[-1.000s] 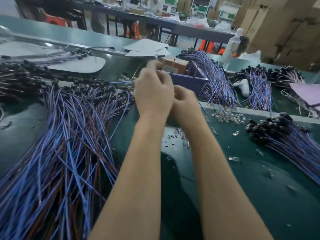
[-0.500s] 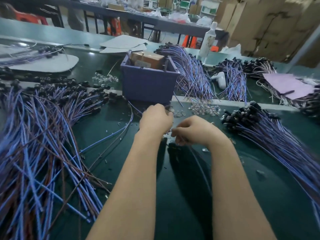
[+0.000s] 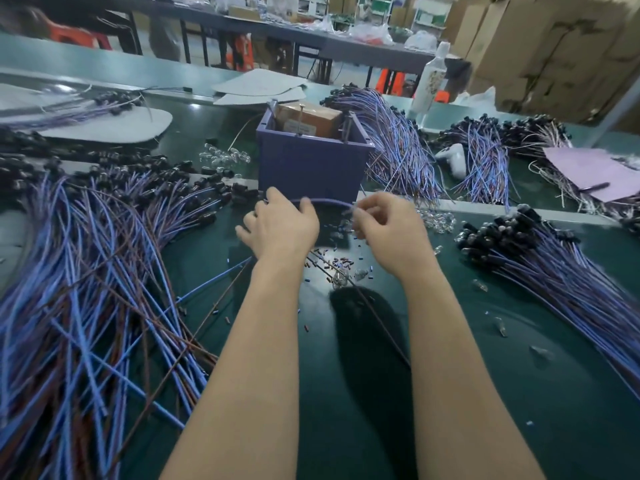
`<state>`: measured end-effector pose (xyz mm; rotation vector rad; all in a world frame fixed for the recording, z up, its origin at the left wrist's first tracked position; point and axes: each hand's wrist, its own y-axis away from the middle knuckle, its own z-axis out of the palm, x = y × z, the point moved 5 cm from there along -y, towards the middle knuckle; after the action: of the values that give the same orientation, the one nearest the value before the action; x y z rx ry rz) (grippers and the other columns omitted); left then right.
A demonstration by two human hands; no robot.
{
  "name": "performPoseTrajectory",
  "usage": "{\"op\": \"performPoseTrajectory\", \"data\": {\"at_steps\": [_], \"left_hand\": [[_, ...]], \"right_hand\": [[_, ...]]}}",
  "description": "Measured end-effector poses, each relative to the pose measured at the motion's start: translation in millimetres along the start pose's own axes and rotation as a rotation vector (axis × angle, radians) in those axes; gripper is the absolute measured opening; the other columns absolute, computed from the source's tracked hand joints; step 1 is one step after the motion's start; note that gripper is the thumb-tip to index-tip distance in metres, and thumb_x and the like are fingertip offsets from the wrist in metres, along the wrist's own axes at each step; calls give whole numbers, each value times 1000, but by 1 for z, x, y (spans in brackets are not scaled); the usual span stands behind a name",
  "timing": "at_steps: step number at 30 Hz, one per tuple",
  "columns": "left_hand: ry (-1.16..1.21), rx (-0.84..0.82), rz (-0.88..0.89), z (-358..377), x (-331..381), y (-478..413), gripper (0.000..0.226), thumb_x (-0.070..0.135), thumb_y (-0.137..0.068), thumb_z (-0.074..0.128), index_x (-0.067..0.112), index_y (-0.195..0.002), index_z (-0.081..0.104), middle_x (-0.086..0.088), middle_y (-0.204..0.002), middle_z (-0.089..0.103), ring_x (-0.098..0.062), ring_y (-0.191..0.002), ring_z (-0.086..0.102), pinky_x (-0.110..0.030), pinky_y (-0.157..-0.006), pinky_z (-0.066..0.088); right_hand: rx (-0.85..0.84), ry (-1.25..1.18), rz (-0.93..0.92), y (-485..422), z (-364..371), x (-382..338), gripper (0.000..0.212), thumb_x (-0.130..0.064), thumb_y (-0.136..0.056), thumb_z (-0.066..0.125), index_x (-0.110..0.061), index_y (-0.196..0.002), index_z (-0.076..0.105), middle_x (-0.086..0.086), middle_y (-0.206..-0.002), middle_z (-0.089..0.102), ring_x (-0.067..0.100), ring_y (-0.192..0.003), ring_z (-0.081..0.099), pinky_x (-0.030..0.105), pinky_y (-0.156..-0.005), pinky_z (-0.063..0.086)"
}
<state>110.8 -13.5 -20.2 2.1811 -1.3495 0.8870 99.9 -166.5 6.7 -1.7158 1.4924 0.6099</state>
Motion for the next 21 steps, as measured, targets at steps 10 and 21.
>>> {"op": "performPoseTrajectory", "data": {"at_steps": [10, 21], "left_hand": [[731, -70, -32, -29, 23, -7, 51, 37, -94, 50, 7, -133, 40, -14, -132, 45, -24, -99, 61, -43, -81, 58], [806, -343, 539, -23, 90, 47, 37, -1, -89, 56, 14, -122, 51, -6, -124, 59, -13, -104, 64, -31, -96, 51]], "right_hand": [[-351, -345, -23, 20, -8, -22, 8, -6, -89, 59, -9, -86, 65, 10, -91, 70, 7, -75, 63, 28, -80, 53], [-559, -1003, 35, 28, 5, -8, 22, -23, -90, 54, -14, -82, 72, -3, -74, 69, 7, -54, 53, 15, -52, 42]]}}
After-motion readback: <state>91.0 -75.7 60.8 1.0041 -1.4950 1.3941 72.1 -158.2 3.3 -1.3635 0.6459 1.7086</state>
